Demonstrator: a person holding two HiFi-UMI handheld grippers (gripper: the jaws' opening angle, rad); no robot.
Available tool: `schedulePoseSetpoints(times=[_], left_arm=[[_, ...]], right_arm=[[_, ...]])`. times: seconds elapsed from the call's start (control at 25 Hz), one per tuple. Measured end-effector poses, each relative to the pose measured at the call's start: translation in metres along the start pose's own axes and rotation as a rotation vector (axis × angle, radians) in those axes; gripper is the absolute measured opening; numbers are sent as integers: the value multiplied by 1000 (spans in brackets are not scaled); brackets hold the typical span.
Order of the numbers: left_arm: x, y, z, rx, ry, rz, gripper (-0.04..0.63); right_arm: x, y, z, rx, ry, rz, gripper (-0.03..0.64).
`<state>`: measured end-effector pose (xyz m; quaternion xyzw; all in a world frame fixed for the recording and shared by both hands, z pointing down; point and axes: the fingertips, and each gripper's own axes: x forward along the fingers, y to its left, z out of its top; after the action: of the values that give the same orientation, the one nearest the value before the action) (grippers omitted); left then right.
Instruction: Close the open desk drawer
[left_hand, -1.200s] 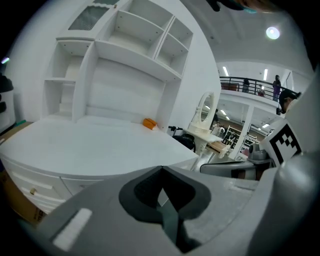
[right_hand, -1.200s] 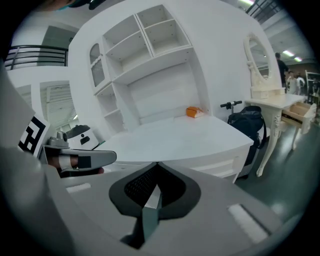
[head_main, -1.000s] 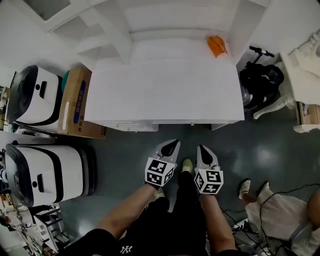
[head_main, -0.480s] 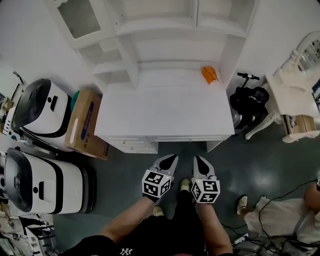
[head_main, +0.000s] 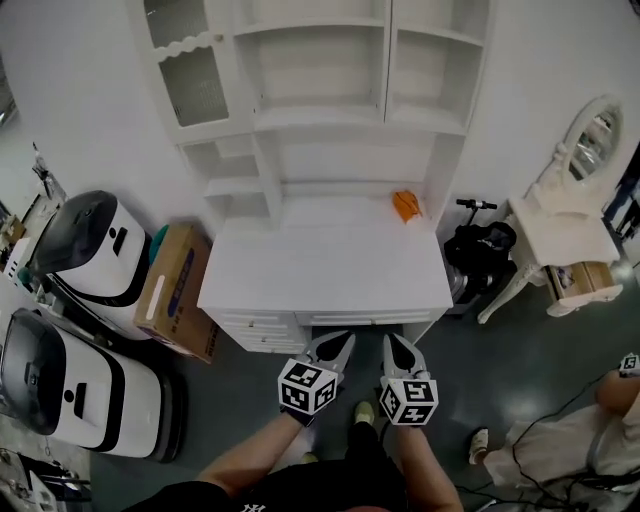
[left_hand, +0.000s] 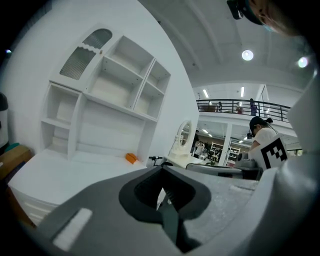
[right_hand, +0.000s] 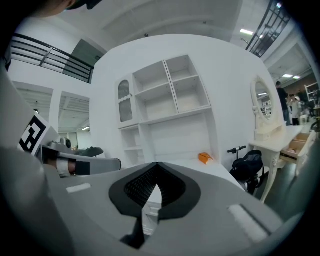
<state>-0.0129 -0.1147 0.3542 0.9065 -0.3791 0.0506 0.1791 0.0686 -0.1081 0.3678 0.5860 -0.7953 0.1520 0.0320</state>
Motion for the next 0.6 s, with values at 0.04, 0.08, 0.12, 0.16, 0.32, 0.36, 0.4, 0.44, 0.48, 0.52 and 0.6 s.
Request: schedulePoseSetpoints(times=[0.04,0.08,0.12,0.16,0.32,0.36,0.4,0.44,0.48,0.52,0.6], left_arm=[[-4,-2,5,1,-7,-6,2],[-8,-4,10,1,-12,-12,2],[-11,-5,14,-1,-15,-18,2],[-14,-6,18,-1,-18,-22,2],[-29,-12,33,12,-28,-33,2],[-34,-14,36,13,-32,-38,2],[-38,-16,40,16,-37,-41,2],[-41,-18,44,19,-43,-43,2],[-44,-20,48,23,-50,-44,2],[-47,-22,52,26,-56,-45,2],[-52,-25,58,29,-64,-44,0]], right_arm=[[-3,3,6,-3,-13,2,25],[-6,6,12,-7,-26,3,25],[-8,9,19,-12,-39,4,25],[-10,11,26,-18,-52,7,25],[-18,22,43,-21,-83,18,25],[-21,25,46,-23,-89,19,25],[-23,28,50,-26,-95,23,25],[-26,31,53,-27,-102,28,25],[-28,33,58,-27,-108,33,25],[-30,34,62,-26,-114,37,24],[-34,37,68,-31,-126,38,23]])
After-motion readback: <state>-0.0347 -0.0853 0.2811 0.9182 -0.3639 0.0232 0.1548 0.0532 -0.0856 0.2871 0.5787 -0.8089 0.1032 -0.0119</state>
